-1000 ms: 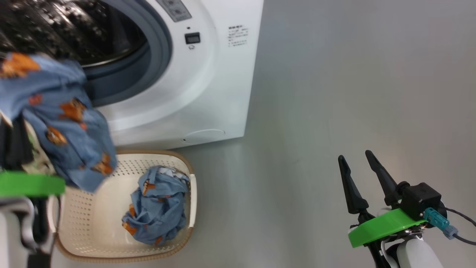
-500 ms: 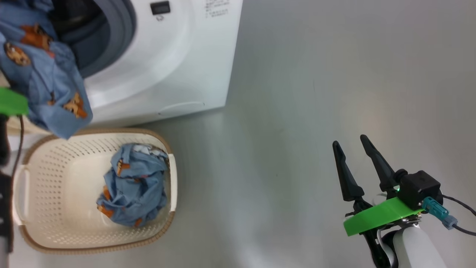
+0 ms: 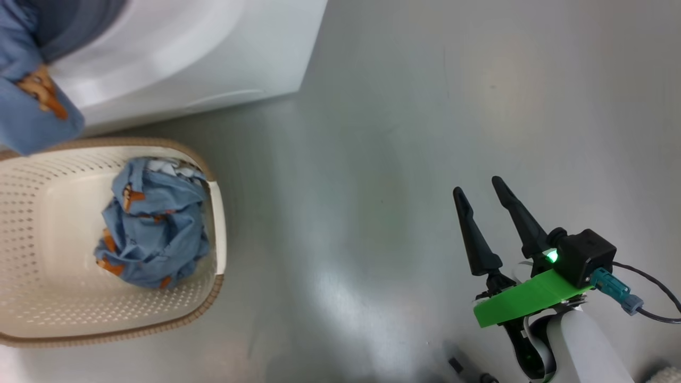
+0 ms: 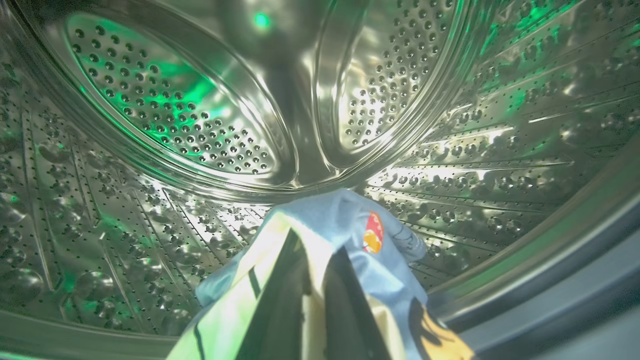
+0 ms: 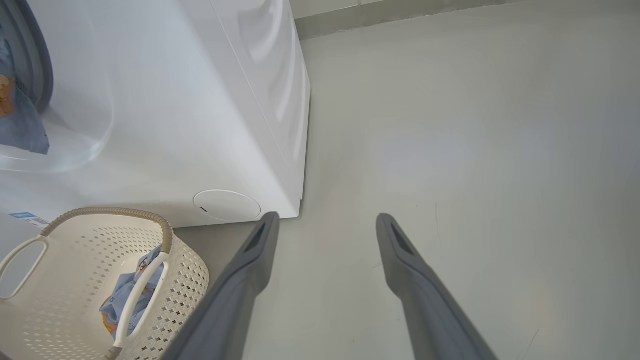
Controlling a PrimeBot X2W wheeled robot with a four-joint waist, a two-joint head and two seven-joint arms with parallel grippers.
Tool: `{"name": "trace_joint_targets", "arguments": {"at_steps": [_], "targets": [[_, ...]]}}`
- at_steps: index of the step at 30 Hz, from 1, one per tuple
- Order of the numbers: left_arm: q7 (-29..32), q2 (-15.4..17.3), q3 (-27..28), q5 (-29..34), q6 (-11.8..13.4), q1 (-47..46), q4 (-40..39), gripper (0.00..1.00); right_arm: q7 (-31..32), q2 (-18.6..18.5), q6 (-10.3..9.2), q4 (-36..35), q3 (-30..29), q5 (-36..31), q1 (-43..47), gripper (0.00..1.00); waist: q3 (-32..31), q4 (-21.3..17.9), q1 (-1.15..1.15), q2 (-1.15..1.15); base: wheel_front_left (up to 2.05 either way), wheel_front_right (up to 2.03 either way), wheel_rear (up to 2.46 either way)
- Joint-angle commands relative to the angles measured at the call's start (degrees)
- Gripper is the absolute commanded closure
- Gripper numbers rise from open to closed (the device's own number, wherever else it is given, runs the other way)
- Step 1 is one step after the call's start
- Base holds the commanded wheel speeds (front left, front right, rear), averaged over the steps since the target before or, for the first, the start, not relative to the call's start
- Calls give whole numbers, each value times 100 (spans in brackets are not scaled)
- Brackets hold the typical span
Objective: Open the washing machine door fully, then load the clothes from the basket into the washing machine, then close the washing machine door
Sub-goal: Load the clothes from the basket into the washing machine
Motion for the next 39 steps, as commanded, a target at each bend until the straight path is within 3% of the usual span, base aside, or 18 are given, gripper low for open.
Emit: {"name": "trace_joint_targets", "arguments": {"at_steps": [1, 7, 11, 18, 22, 25, 26, 28, 29, 30, 39], "targets": [[-19, 392, 45, -36, -8, -258, 0, 100, -68, 5, 9, -120, 169, 119, 111, 0, 339, -138, 0, 0, 0, 0, 0], [-255, 532, -24, 16, 12, -891, 261, 100, -68, 5, 9, -173, 303, 171, 128, 0, 608, -237, 0, 0, 0, 0, 0], [-341, 589, 142, 287, 190, -1148, -184, 100, -68, 5, 9, -210, 350, 206, 131, 0, 693, -269, 0, 0, 0, 0, 0], [-345, 556, 848, 875, 334, -824, -1665, 100, -68, 5, 9, -222, 408, 259, 117, 0, 716, -285, 0, 0, 0, 0, 0], [-346, 433, 1086, 1009, 314, -564, -1910, 100, -68, 5, 9, -206, 421, 262, 106, 0, 717, -269, 0, 0, 0, 0, 0], [-346, 290, 1198, 979, 249, -357, -1568, 100, -68, 5, 9, -174, 434, 271, 104, 0, 709, -247, 0, 0, 0, 0, 0], [-346, 270, 1203, 987, 223, -335, -1468, 87, -68, 5, 9, -164, 436, 275, 97, 0, 710, -242, 0, 0, 0, 0, 0], [-346, 209, 1235, 958, 178, -312, -1274, 39, -68, 5, 9, -144, 437, 280, 86, 0, 695, -228, 0, 0, 0, 0, 0], [-346, 192, 1227, 970, 157, -295, -1181, 10, -68, 5, 9, -137, 431, 283, 80, 0, 685, -219, 0, 0, 0, 0, 0], [-346, 168, 1229, 961, 139, -297, -1084, 0, -68, 5, 9, -132, 422, 282, 74, 0, 678, -211, 0, 0, 0, 0, 0], [-346, -11, 1137, 919, 34, -322, -536, 0, -68, 5, 9, -91, 330, 270, -22, 0, 605, -107, 0, 0, 0, 0, 0]]}}
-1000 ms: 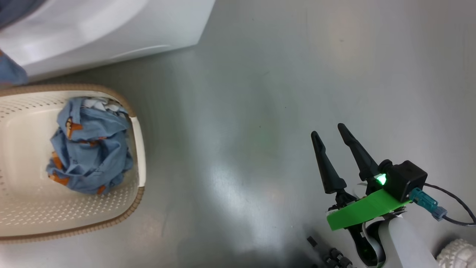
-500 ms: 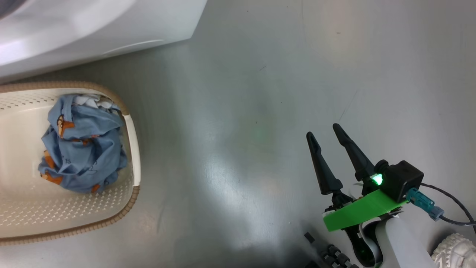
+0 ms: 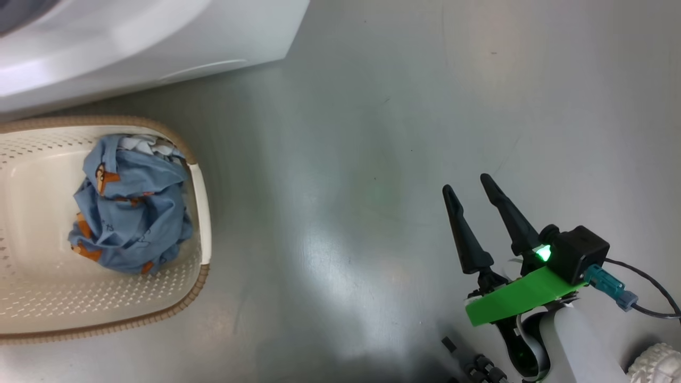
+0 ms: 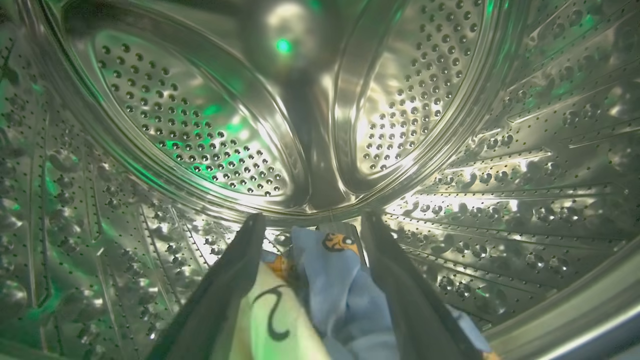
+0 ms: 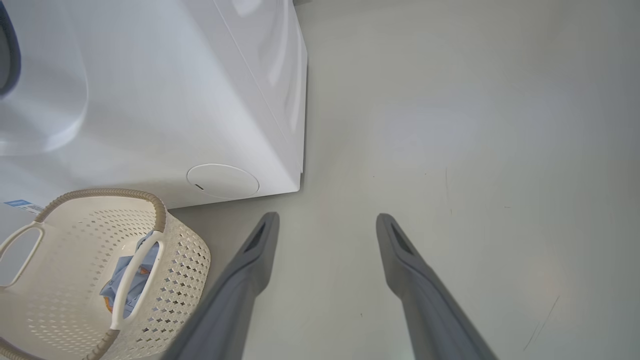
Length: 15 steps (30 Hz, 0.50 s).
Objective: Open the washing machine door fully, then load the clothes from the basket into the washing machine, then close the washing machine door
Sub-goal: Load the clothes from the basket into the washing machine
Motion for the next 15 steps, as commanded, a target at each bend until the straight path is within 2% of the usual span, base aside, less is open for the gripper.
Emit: {"name": "trace_joint_targets", "arguments": {"at_steps": [1, 15], "targets": [[-29, 251, 55, -49, -24, 55, -52, 0, -68, 4, 9, -75, 96, 23, 38, 0, -30, 28, 0, 0, 0, 0, 0], [-29, 15, -74, -382, -58, 178, 255, 0, -68, 4, 9, 24, -76, -21, -94, 0, -264, 284, 0, 0, 0, 0, 0]]}}
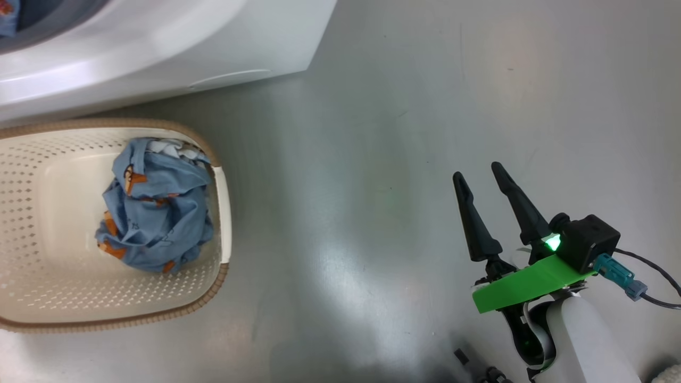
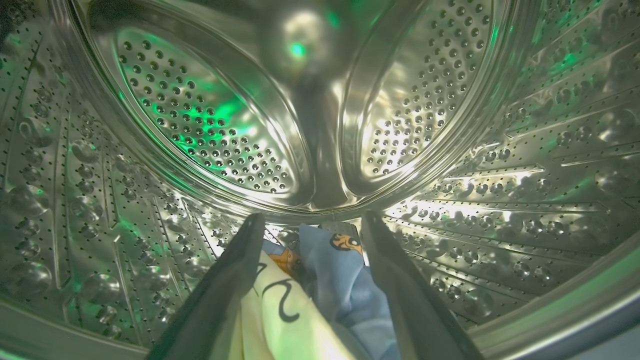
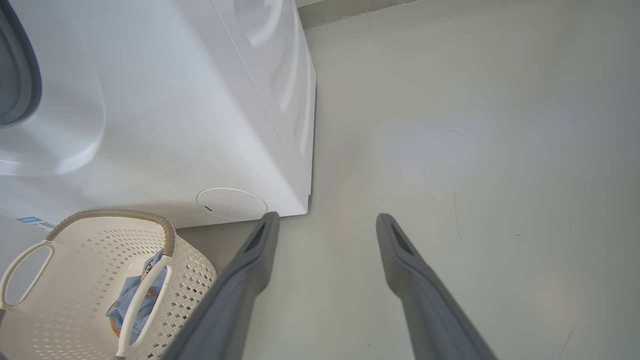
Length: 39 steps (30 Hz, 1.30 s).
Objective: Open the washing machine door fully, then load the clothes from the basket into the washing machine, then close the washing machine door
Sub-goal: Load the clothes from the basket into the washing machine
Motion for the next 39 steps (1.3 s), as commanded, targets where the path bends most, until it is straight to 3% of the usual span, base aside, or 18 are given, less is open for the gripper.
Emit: {"name": "trace_joint_targets", "arguments": {"at_steps": [1, 8, 22, 39], "targets": [[-29, 268, -8, -87, -8, 191, -115, 0, -68, 7, 9, -81, 85, -23, 85, 0, -49, 60, 0, 0, 0, 0, 0], [-29, 255, -281, -376, -9, 532, -539, 0, -68, 7, 9, -75, -46, -56, 71, 0, -162, 223, 0, 0, 0, 0, 0], [-29, 267, -170, -477, -9, 1906, -1953, 0, -68, 7, 9, -114, -84, -96, 59, 0, -285, 327, 0, 0, 0, 0, 0], [-29, -130, 708, -227, -10, 4133, -3737, 0, -68, 7, 9, -194, -31, -72, 87, 0, -354, 388, 0, 0, 0, 0, 0]]}}
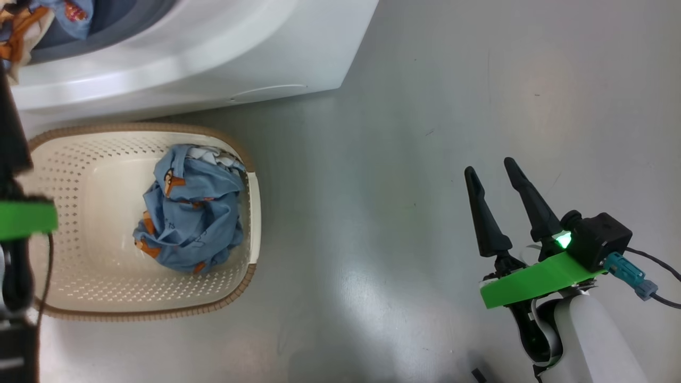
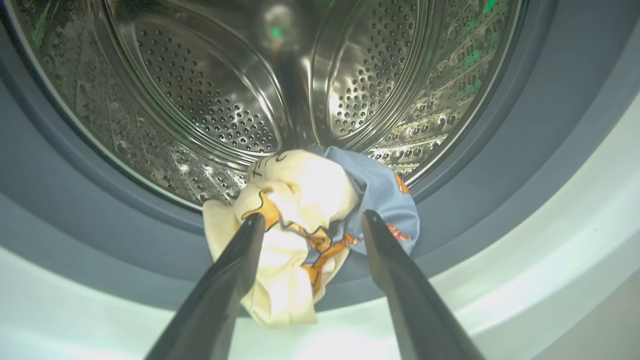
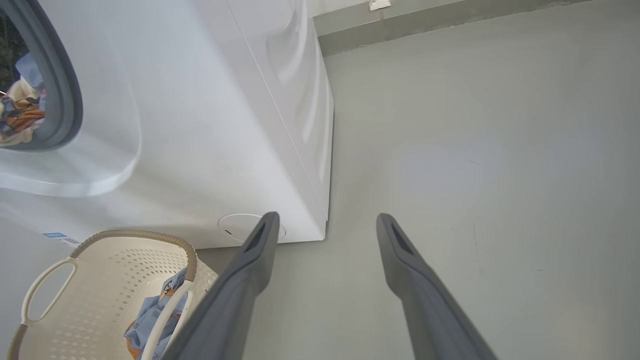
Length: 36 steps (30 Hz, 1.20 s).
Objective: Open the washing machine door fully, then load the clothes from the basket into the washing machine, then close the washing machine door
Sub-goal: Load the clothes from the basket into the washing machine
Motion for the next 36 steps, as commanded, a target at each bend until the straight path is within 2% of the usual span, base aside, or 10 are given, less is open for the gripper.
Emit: {"name": "trace_joint_targets", "arguments": {"at_steps": [1, 13, 36], "targets": [[-29, 141, 301, 2, -9, 363, -242, 0, -68, 14, 9, -124, 166, -12, 87, 0, -21, 7, 0, 0, 0, 0, 0], [-29, -461, 776, 153, -9, 1462, -500, 0, -68, 14, 9, -57, 190, -33, 103, 0, -106, 58, 0, 0, 0, 0, 0], [-29, -758, 768, 213, -9, 2604, -512, 0, -68, 14, 9, -30, 197, 13, 78, 0, -154, 29, 0, 0, 0, 0, 0]]}}
